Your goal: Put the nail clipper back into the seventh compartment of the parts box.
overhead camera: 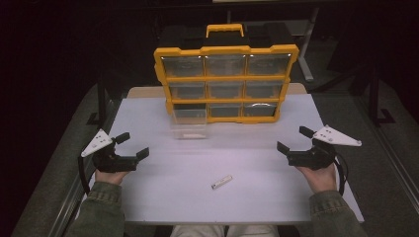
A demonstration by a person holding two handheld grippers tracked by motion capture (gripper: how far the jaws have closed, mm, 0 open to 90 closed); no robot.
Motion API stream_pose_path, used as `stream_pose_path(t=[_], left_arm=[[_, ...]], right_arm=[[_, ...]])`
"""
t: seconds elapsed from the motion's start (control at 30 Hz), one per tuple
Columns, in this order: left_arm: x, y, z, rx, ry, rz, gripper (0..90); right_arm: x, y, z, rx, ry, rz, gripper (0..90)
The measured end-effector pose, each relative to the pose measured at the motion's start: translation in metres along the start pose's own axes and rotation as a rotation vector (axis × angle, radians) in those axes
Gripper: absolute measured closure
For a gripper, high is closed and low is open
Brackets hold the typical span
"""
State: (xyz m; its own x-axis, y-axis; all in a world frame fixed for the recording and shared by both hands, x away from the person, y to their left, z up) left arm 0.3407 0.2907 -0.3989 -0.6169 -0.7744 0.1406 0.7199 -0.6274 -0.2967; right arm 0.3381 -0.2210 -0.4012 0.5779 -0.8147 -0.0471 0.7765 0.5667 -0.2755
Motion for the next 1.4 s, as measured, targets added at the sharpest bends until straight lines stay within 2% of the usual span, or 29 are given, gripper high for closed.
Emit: stream_pose_path(t=[0.23,0.33,0.43,0.53,0.73,0.8,0.9,1.13,1.4], left_arm=[[-0.001,0.001,-0.001,-0.009,-0.003,-0.002,0.0],[0.000,0.001,-0.001,-0.027,0.010,0.012,0.0],[0.000,0.000,-0.001,-0.021,0.004,0.018,0.0],[0.000,0.002,-0.003,-0.049,-0.004,0.020,0.0],[0.007,0.004,-0.002,-0.088,0.021,0.004,0.0],[0.011,0.008,-0.001,-0.111,0.047,-0.007,0.0],[0.016,0.012,0.002,-0.124,0.060,-0.021,0.0],[0.026,0.016,0.007,-0.123,0.079,-0.050,0.0],[0.036,0.020,0.011,-0.151,0.101,-0.069,0.0]], right_arm=[[-0.001,0.001,-0.001,-0.008,0.000,0.006,0.0],[-0.001,0.001,-0.002,-0.008,0.002,0.002,0.0],[0.000,0.002,-0.003,-0.014,0.003,0.001,0.0],[0.000,0.002,-0.004,-0.015,0.001,0.001,0.0],[0.002,0.000,-0.003,0.003,0.010,-0.003,0.0],[0.003,-0.001,-0.002,0.007,0.014,-0.005,0.0],[0.003,-0.002,-0.002,0.011,0.018,-0.005,0.0],[0.003,-0.002,-0.002,0.010,0.021,-0.002,0.0],[0.003,-0.003,-0.003,0.013,0.020,-0.002,0.0]])
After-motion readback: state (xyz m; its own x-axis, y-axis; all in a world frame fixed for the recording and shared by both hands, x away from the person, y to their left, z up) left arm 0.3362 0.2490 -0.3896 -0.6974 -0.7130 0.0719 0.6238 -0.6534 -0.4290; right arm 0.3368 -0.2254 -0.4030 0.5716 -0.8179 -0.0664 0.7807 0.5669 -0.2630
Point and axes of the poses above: each handheld gripper's, and its own axes: y roughly forward along the jaws, z roughly out of its top, x roughly to its right, the point moved 5 cm from there along y, roughly forward along the jaws, and after that the axes turned 3 degrees about -y, right-handed, at the moved point
